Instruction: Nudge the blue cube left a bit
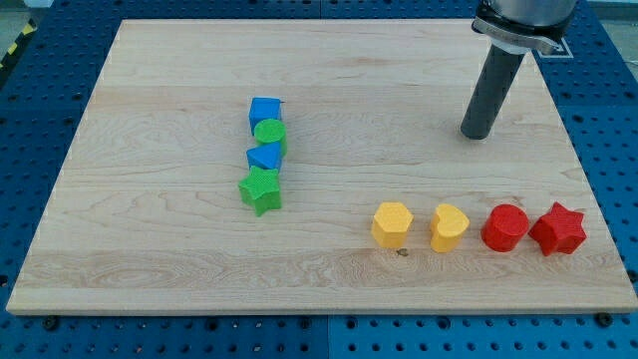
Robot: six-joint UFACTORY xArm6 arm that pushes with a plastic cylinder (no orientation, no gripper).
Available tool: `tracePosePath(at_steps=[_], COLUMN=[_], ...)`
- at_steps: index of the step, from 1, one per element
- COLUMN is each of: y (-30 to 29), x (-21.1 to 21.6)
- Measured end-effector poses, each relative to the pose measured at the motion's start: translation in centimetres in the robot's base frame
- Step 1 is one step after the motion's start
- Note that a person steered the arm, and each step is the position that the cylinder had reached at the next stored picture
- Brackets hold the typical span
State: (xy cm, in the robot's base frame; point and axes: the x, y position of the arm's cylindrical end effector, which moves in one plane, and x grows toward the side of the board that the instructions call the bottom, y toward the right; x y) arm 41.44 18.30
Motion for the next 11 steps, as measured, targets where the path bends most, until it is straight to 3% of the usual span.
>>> tracePosePath(at_steps=[2, 4, 6, 9, 11], y=[-1.5, -7.8, -8.6, -21.4, -23.6], x=[0.0, 0.3, 0.6, -2.4, -3.2])
